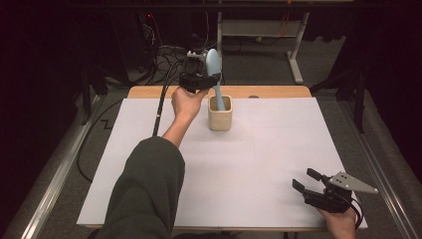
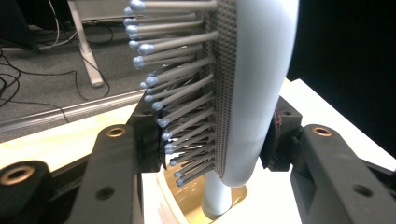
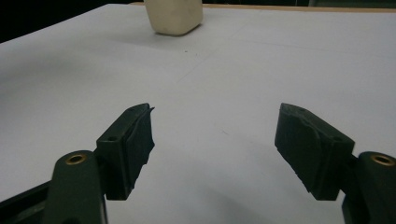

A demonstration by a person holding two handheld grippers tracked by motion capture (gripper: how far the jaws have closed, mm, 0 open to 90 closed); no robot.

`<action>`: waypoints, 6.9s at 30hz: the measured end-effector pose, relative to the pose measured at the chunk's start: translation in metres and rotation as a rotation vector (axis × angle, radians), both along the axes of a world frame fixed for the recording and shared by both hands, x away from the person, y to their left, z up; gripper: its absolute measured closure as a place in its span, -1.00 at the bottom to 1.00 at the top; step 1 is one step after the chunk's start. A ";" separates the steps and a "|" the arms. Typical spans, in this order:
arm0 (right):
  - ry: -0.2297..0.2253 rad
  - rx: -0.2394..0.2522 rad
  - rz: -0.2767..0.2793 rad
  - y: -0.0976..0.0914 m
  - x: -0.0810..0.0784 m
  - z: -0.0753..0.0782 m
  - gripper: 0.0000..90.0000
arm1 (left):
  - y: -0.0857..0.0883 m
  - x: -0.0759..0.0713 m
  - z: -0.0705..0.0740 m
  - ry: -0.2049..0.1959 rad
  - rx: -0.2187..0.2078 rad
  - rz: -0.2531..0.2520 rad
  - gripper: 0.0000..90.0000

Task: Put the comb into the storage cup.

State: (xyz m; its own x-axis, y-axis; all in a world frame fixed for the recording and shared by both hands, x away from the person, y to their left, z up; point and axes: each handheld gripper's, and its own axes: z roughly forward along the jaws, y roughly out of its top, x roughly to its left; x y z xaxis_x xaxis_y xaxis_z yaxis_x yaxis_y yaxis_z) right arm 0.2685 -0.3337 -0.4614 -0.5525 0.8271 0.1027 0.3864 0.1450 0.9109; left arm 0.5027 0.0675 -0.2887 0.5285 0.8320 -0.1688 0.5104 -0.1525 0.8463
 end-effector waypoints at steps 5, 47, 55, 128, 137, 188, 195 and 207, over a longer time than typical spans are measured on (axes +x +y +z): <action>0.002 0.002 0.001 0.000 0.000 0.000 -0.37 | -0.001 0.002 -0.004 0.007 0.004 0.001 0.15; 0.005 0.006 0.004 0.000 0.000 0.000 -0.38 | -0.013 0.004 -0.032 0.056 0.035 -0.009 0.14; 0.005 0.009 0.002 -0.001 0.000 0.000 -0.38 | -0.017 0.004 -0.036 0.060 0.043 -0.014 0.14; 0.007 0.003 0.006 0.000 0.001 0.000 -0.38 | -0.018 0.004 -0.053 0.057 0.150 0.002 -0.20; 0.007 0.002 0.005 0.000 0.001 0.000 -0.37 | -0.013 0.004 -0.052 0.072 0.159 0.007 -0.25; 0.002 -0.001 0.000 0.001 0.000 0.000 -0.37 | 0.022 -0.013 -0.049 0.057 0.125 0.007 -0.23; 0.004 -0.001 0.000 0.001 0.000 0.000 -0.37 | 0.026 -0.018 -0.048 0.047 0.130 0.001 -0.24; 0.001 -0.002 0.000 0.001 0.000 0.000 -0.37 | 0.036 -0.026 -0.046 0.021 0.136 0.004 -0.24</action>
State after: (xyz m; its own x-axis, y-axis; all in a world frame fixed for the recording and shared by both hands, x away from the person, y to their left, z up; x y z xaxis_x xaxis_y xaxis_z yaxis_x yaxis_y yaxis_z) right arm 0.2688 -0.3328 -0.4613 -0.5528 0.8271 0.1016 0.3872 0.1469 0.9102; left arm 0.4771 0.1030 -0.3343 0.5226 0.8500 -0.0659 0.5289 -0.2626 0.8070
